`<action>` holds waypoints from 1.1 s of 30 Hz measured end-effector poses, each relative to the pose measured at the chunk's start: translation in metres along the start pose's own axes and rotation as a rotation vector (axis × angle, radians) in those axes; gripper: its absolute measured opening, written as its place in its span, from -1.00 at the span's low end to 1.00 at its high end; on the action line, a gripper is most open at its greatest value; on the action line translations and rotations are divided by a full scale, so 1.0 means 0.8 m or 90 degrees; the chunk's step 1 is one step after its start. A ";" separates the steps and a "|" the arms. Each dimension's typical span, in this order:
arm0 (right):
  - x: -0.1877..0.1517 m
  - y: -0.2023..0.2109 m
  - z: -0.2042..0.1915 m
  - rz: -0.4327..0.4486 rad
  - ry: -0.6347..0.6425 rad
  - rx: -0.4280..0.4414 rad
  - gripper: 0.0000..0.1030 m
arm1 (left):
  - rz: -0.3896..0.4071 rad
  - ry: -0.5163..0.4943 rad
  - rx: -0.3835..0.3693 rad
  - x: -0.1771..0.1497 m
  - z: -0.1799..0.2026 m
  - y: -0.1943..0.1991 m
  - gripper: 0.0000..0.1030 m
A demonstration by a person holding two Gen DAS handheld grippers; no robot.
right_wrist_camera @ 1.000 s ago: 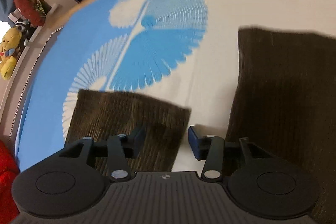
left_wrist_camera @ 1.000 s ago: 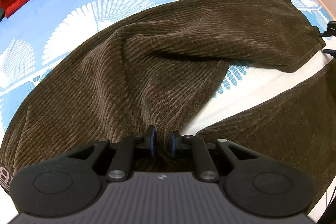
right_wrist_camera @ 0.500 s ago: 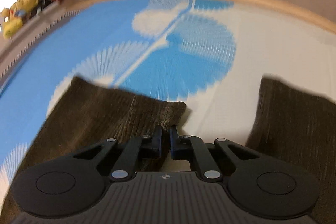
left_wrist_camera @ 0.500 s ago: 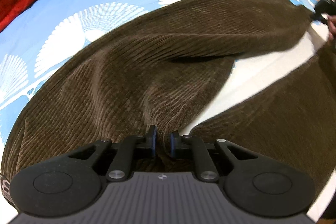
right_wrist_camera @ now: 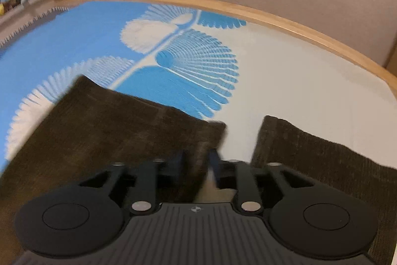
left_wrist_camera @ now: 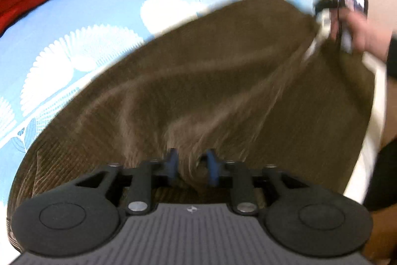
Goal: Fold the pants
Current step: 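Open both tools and release the straightened pants onto the bed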
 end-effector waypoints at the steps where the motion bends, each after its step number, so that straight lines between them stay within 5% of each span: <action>1: 0.003 0.013 -0.004 0.012 -0.009 0.004 -0.23 | 0.019 0.022 0.002 0.006 -0.007 0.009 -0.18; 5: 0.028 0.079 -0.040 0.067 -0.017 0.058 -0.23 | 0.063 0.138 0.051 0.014 -0.064 0.038 -0.13; 11: 0.065 0.214 -0.120 0.132 -0.008 0.225 -0.16 | 0.034 0.200 0.171 -0.021 -0.143 0.064 -0.13; 20: -0.017 0.391 -0.150 0.052 0.159 0.452 -0.05 | -0.043 0.199 0.245 -0.115 -0.204 0.085 -0.13; 26: -0.033 0.440 -0.099 0.117 0.269 0.451 -0.03 | -0.024 0.221 0.278 -0.135 -0.220 0.121 -0.13; 33: -0.059 0.437 -0.035 0.101 0.244 0.406 -0.03 | 0.023 0.236 0.326 -0.129 -0.202 0.182 -0.14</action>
Point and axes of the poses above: each gripper's, at about its wrist camera, not at the fingertips, and y roughly against the way its jaws point, z to its right, x to its top, the point moved 9 cm from there along -y, roughly the way its jaws point, and after that the axes turned 8 degrees about z, right-handed, at the moved point
